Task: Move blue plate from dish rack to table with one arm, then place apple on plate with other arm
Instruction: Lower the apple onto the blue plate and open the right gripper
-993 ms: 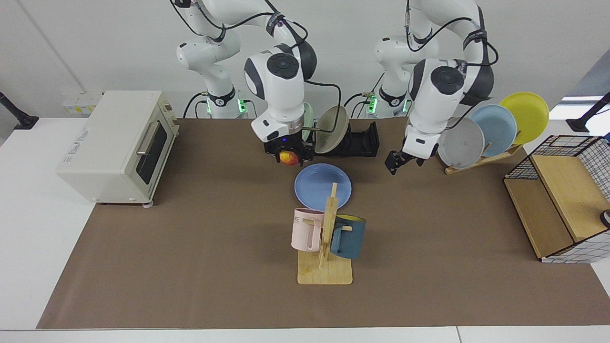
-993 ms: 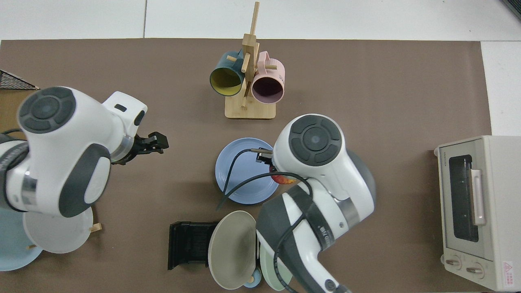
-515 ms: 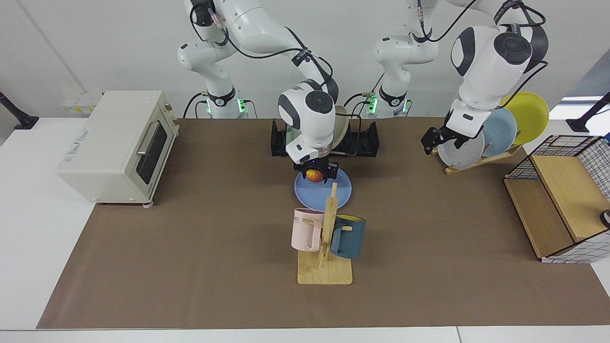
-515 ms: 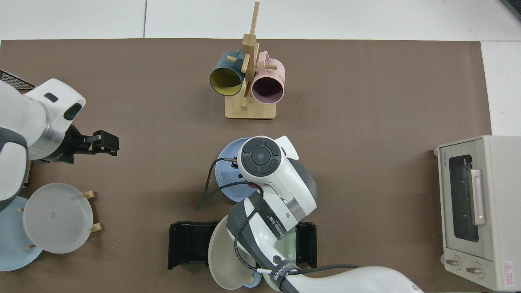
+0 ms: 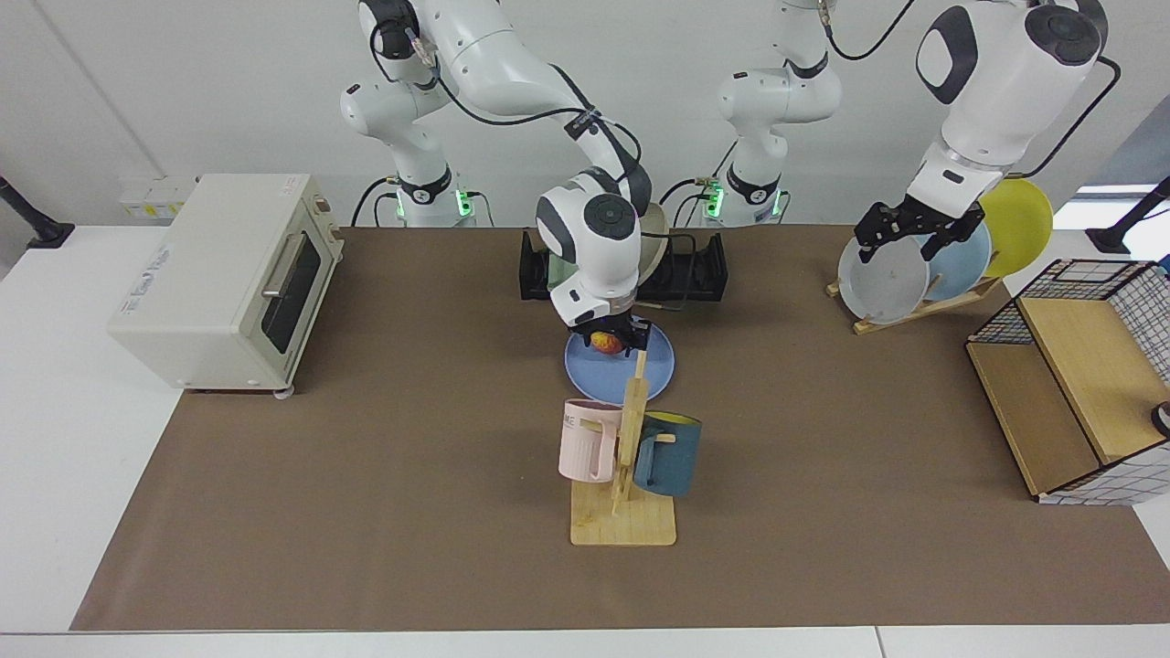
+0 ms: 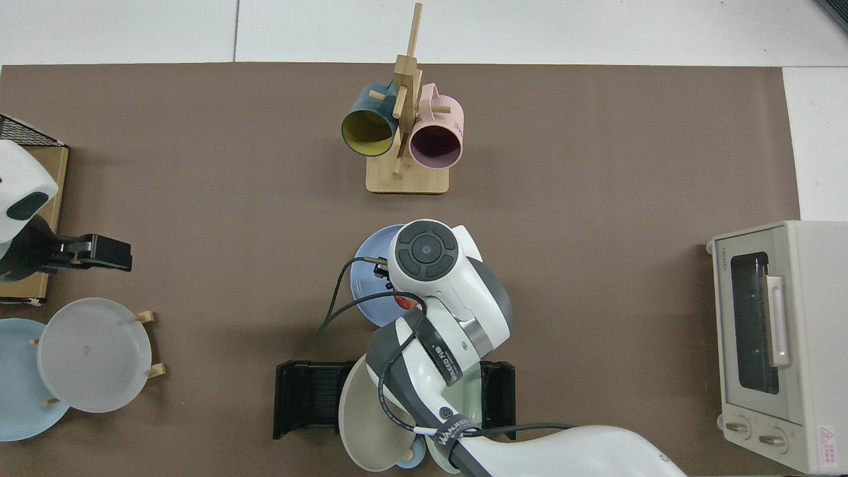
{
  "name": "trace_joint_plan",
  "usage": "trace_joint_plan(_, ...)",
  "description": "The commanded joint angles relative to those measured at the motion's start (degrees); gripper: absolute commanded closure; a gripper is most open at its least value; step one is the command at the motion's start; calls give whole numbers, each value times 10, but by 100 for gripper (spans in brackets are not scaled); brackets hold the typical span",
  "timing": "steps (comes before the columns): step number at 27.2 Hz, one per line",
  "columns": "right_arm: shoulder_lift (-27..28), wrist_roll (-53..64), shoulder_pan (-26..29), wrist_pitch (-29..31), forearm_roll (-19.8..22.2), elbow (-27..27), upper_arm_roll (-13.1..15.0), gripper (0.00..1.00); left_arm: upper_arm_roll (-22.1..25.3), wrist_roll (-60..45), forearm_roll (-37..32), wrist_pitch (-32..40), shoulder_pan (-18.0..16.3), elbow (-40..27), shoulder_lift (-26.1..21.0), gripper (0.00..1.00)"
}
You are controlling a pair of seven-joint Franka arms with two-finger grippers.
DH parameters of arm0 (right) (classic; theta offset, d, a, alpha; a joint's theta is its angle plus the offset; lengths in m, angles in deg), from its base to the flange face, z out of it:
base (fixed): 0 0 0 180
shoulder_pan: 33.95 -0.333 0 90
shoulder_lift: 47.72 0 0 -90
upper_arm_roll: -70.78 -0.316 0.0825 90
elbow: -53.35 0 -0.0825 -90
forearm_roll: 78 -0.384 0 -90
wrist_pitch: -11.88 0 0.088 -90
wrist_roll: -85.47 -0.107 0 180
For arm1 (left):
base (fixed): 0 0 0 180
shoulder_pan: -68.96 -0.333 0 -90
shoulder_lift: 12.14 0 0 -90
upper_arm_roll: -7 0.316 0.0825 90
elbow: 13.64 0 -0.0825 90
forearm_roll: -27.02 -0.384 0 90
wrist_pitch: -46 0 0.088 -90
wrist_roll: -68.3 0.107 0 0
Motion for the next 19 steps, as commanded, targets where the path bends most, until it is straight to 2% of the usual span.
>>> trace_joint_plan(1, 1, -1, 7, 1, -4, -5, 1, 0, 0, 9, -1, 3, 2, 2, 1, 0)
trace_joint_plan(7, -27, 25, 20, -35, -2, -8, 11, 0, -1, 10, 0, 2, 2, 2, 1, 0)
trace_joint_plan(15, -92, 131, 78, -95, -1, -25, 22, 0, -1, 9, 0, 2, 2, 2, 1, 0)
trace_joint_plan(17, -117, 162, 95, -99, 16, -23, 24, 0, -1, 10, 0, 1, -3, 2, 1, 0)
trace_joint_plan(19, -131, 196, 98, -125, 68, -23, 29, 0, -1, 8, 0, 0, -4, 2, 1, 0)
